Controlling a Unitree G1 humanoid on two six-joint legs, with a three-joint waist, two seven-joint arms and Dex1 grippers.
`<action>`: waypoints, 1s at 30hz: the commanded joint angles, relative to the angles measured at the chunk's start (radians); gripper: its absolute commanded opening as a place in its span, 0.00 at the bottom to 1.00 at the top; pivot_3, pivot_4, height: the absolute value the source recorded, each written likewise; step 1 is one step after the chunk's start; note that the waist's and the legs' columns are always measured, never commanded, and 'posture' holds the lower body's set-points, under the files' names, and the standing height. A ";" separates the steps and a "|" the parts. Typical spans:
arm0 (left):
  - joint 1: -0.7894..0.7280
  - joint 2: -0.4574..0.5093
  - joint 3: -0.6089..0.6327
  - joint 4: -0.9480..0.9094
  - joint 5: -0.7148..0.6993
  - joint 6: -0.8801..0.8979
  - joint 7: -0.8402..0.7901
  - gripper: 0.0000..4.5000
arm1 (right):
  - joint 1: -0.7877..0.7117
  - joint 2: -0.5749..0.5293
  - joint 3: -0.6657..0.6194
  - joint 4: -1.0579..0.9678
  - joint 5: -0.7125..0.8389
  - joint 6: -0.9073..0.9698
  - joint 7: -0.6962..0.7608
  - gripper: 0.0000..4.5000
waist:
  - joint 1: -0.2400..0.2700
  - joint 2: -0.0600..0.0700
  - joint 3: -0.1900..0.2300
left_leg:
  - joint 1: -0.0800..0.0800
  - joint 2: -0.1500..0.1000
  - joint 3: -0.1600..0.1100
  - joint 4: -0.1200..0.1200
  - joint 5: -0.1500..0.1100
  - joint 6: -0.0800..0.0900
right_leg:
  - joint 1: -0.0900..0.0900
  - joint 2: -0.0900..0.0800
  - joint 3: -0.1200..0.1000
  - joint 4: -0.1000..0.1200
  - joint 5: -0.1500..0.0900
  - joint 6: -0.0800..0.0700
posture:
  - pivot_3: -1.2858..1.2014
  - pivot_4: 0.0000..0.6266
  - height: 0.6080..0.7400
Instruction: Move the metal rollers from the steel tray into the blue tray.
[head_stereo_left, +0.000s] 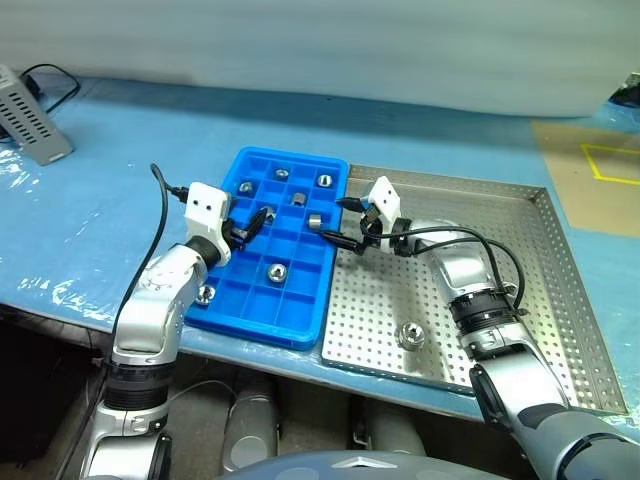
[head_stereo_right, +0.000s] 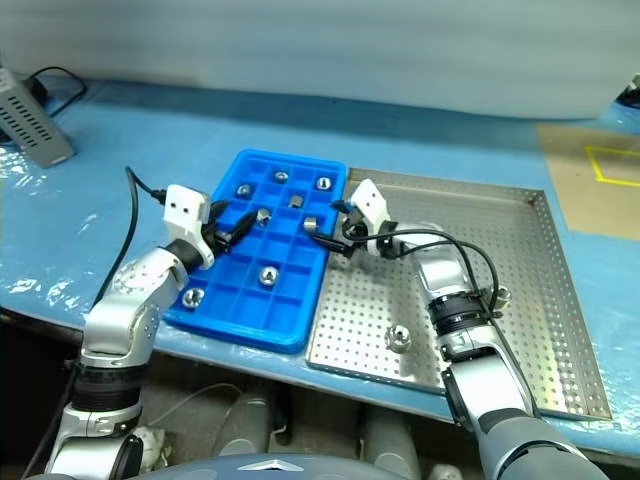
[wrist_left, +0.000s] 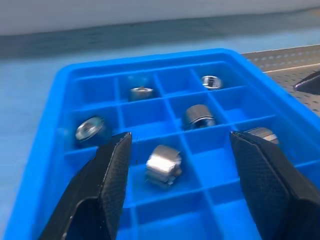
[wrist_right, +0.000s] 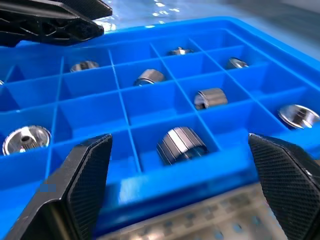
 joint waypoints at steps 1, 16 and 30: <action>0.029 0.020 0.027 -0.104 -0.022 0.033 0.012 0.73 | -0.040 0.025 0.007 0.033 0.002 -0.044 0.027 1.00 | 0.005 0.000 0.000 | 0.000 0.000 0.000 0.000 0.000 0.000 | 0.000 0.000 0.000 0.000 0.000 0.000 | 0.58 0.24 1.00; -0.117 -0.007 -0.114 0.066 -0.056 -0.077 -0.145 0.73 | 0.070 -0.089 -0.055 -0.117 0.004 0.000 -0.027 1.00 | 0.012 0.000 0.000 | 0.001 -0.002 0.001 0.000 0.000 -0.001 | 0.001 0.000 0.003 0.000 0.000 0.000 | 0.48 0.24 1.00; -0.410 -0.114 -0.261 0.533 -0.012 -0.367 -0.431 0.73 | 0.385 -0.273 -0.192 -0.610 0.114 0.321 -0.097 1.00 | -0.091 -0.001 0.000 | 0.003 -0.001 0.003 -0.003 0.000 0.000 | 0.000 0.000 0.004 -0.002 0.000 0.000 | 0.36 0.24 1.00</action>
